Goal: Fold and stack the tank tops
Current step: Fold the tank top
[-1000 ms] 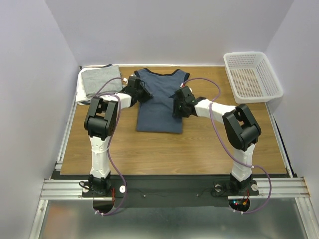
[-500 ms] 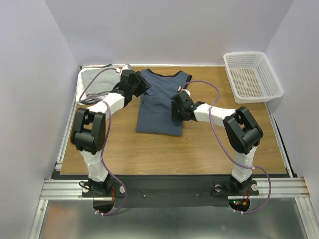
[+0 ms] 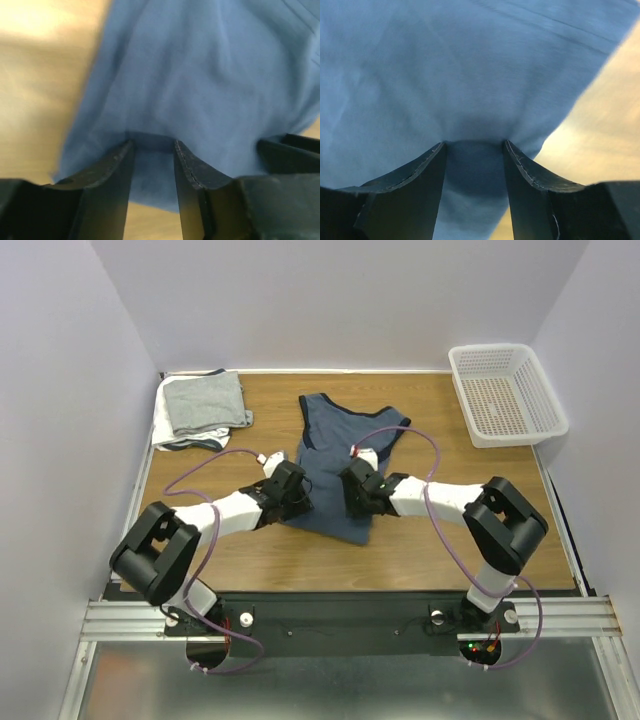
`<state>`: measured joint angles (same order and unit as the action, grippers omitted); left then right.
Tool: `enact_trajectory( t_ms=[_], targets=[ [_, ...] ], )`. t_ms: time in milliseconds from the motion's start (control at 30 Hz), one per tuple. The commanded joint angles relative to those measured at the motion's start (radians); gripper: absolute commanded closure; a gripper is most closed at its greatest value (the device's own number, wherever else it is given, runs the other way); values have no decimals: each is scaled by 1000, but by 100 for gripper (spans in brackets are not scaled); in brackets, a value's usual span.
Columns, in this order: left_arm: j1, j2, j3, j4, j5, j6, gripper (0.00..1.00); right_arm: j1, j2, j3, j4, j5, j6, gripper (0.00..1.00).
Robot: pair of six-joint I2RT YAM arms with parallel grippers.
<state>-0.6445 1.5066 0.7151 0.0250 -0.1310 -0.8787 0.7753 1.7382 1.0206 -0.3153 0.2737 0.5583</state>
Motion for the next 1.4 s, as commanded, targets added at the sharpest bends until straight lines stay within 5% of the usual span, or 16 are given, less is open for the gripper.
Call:
enact_trajectory(
  t_ms=[0, 200, 333, 700, 900, 1133, 1367],
  targets=[
    [-37, -159, -34, -127, -100, -92, 52, 187, -22, -71, -143, -10, 104, 45],
    [-35, -318, -23, -237, -163, -101, 51, 375, 9, -22, -149, -47, 209, 41],
    [-26, -336, 12, -254, -156, -92, 49, 372, -35, 55, -154, 33, 222, 31],
    [-99, -215, 32, -79, 39, -6, 51, -32, -328, 39, -168, 156, 120, 24],
    [-156, -57, 121, -98, 10, 24, 53, -280, -126, 157, -136, 102, 2, 27],
    [-141, -43, 90, -177, -61, -22, 55, -289, 201, 418, -128, 139, -72, 33],
    [-21, -2, 73, -134, -25, 24, 56, -289, 196, 330, -131, 173, -46, 33]
  ],
)
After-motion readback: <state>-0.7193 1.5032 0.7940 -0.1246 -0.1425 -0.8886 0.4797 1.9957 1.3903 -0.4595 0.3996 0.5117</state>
